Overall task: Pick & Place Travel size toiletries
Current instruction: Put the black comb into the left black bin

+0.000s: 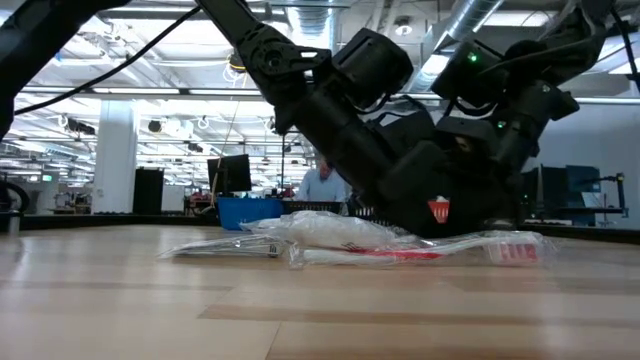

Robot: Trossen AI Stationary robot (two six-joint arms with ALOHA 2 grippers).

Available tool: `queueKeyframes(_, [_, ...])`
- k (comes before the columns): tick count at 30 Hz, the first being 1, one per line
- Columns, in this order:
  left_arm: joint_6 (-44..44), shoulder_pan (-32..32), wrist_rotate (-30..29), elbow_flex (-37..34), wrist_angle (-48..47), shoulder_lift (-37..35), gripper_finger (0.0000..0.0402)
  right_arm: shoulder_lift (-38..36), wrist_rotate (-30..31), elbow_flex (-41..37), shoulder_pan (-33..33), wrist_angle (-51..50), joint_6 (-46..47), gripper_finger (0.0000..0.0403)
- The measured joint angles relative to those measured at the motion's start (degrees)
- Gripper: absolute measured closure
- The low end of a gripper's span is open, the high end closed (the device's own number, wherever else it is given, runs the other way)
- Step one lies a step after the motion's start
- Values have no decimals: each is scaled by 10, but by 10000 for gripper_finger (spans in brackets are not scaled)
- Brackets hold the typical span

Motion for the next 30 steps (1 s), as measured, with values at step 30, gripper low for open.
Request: queueKeyframes(30, [-80, -44, -258, -153, -208, -247, 400, -48, -38, 518, -276, -472, -409, 401])
